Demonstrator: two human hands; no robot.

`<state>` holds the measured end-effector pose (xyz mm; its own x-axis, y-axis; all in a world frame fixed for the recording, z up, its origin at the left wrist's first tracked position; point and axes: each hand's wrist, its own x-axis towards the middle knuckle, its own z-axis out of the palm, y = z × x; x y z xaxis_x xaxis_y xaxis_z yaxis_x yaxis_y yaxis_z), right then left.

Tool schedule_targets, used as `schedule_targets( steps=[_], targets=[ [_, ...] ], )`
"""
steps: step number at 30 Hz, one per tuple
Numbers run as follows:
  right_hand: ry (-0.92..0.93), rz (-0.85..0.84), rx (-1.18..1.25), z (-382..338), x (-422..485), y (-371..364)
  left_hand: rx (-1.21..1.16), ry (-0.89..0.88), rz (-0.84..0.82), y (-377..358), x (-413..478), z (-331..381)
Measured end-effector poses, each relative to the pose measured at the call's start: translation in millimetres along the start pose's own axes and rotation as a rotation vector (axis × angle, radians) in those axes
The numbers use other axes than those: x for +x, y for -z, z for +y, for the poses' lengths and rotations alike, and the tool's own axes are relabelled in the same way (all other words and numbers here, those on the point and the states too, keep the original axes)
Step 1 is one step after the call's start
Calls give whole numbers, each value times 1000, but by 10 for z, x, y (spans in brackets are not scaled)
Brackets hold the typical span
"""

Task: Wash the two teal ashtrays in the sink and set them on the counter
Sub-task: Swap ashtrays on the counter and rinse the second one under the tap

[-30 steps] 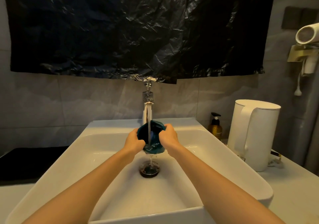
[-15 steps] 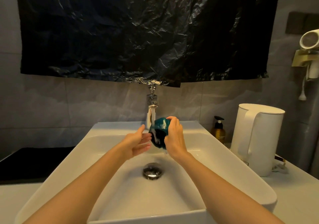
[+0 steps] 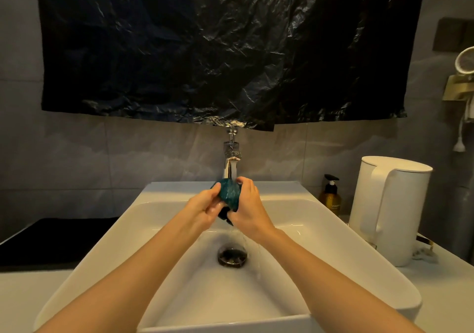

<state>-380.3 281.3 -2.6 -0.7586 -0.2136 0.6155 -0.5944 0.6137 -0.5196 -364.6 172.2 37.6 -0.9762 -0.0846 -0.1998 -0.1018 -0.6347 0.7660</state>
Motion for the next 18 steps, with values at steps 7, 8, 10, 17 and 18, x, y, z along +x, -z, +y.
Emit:
schedule_targets(
  steps=[7, 8, 10, 17, 18],
  targets=[
    [-570, -373, 782, -228, 54, 228, 330, -132, 17, 136, -42, 53],
    [-617, -356, 851, -198, 60, 235, 377, -145, -5, 140, -38, 44],
    [-687, -349, 940, -151, 48, 221, 443, -171, -57, 124, -37, 13],
    [-987, -269, 1030, -163, 86, 241, 567, -166, -329, 96, -55, -82],
    [-1012, -254, 1025, -138, 92, 251, 595, -163, -366, 97, -59, -103]
  ],
)
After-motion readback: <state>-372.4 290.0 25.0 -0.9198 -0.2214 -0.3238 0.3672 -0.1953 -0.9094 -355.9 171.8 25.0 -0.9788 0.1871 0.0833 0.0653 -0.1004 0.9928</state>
